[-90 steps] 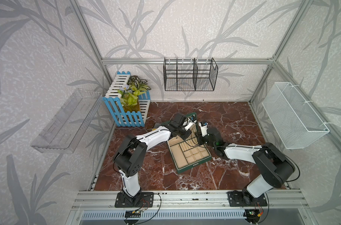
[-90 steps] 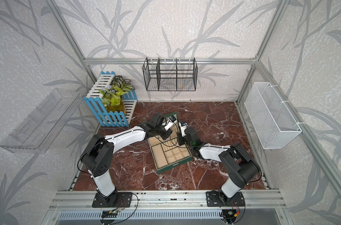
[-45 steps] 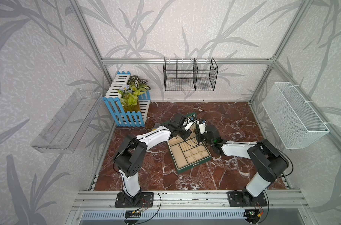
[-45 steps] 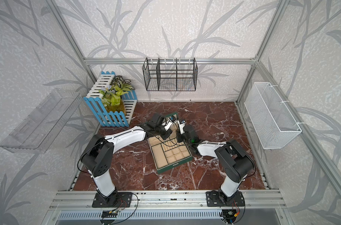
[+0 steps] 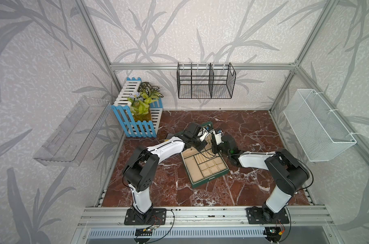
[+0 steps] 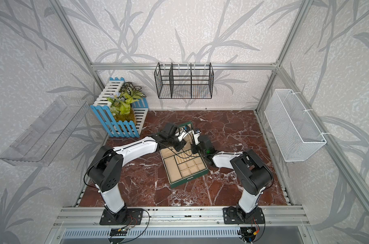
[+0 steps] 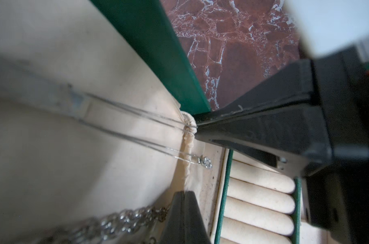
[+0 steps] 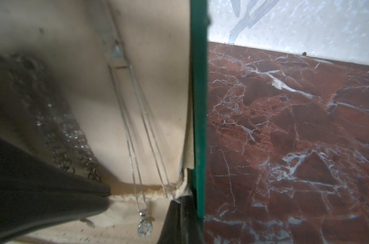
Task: Put jewelry chain into jewelry box
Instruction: Adjust the necklace at the jewelry box clasp.
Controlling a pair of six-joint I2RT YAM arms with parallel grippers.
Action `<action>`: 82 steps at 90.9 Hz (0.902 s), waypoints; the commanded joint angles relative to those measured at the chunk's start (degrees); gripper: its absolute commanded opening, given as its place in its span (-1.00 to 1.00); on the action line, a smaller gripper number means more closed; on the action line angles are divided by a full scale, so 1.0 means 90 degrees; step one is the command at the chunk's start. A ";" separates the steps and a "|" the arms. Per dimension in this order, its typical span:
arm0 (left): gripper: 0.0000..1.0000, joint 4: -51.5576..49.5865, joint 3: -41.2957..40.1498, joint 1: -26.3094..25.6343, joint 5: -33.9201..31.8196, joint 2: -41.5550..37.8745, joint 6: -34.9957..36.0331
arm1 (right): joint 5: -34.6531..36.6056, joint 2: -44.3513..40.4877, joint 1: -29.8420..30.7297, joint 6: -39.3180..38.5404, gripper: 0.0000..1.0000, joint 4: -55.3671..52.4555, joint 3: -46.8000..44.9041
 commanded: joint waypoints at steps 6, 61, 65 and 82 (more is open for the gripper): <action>-1.00 0.0133 -0.0081 0.0006 0.0164 -0.0190 -0.0047 | -0.0009 -0.0460 -0.0044 0.0017 -1.00 0.0020 0.0022; -1.00 0.0216 -0.0176 -0.0001 0.0512 -0.0292 0.0058 | -0.0908 -0.0871 -0.0223 0.0356 -1.00 -0.0235 0.0247; -1.00 0.0217 -0.0174 -0.0010 0.0540 -0.0293 0.0070 | -0.0956 -0.0811 -0.0225 0.0357 -1.00 -0.0265 0.0300; -1.00 0.0201 -0.0169 -0.0016 0.0557 -0.0278 0.0083 | -0.1082 -0.0560 -0.0243 0.0368 -1.00 -0.0395 0.0489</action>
